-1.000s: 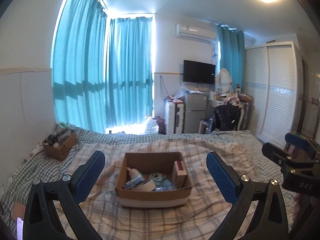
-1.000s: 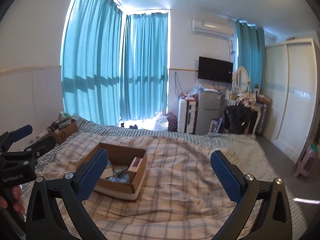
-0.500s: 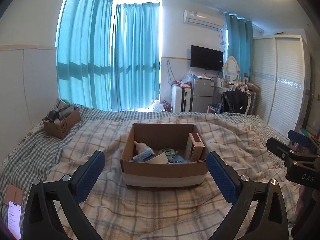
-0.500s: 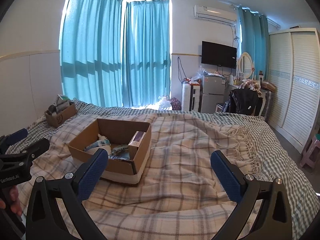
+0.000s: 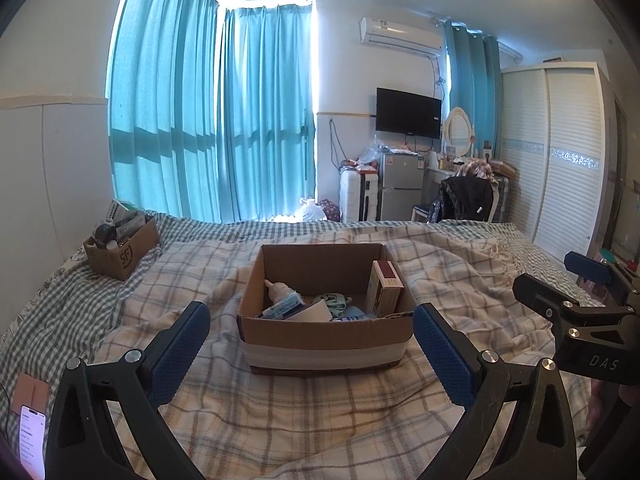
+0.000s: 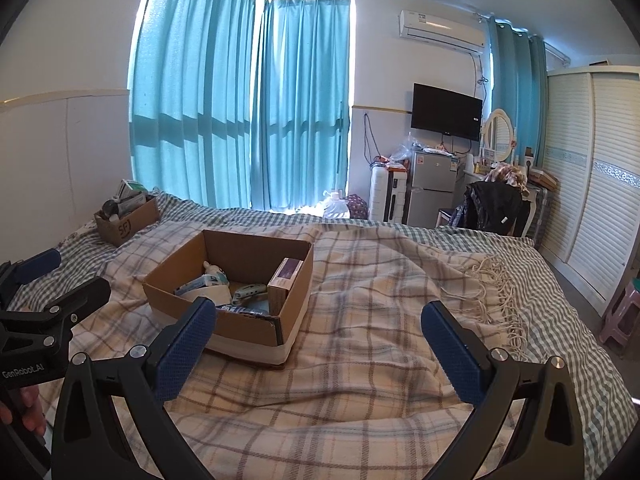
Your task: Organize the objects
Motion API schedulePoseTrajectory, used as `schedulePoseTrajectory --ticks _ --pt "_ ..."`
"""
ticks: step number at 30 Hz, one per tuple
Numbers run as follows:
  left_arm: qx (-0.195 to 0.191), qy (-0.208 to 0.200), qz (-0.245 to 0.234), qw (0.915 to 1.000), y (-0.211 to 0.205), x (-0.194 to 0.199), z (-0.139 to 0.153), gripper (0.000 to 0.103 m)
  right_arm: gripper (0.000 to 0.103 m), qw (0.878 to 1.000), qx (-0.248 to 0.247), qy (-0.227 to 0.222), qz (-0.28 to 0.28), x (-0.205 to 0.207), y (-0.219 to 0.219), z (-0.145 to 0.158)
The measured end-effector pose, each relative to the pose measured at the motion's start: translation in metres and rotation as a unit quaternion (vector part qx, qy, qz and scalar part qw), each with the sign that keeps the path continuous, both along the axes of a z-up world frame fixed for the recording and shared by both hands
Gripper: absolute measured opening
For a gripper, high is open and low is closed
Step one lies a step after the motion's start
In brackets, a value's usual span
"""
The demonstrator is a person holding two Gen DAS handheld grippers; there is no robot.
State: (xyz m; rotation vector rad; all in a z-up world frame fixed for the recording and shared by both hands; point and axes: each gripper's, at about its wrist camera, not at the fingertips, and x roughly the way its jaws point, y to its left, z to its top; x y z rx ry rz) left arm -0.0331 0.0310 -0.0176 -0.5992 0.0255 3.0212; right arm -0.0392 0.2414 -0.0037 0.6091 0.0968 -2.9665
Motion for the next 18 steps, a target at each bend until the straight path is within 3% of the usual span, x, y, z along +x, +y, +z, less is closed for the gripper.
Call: schedulePoseTrajectory --ticks 18 --pt "-0.002 -0.006 -0.002 1.0000 0.0000 0.0018 -0.0033 0.103 0.103 1.000 -0.005 -0.002 -0.005 -0.0001 0.0036 -0.0009"
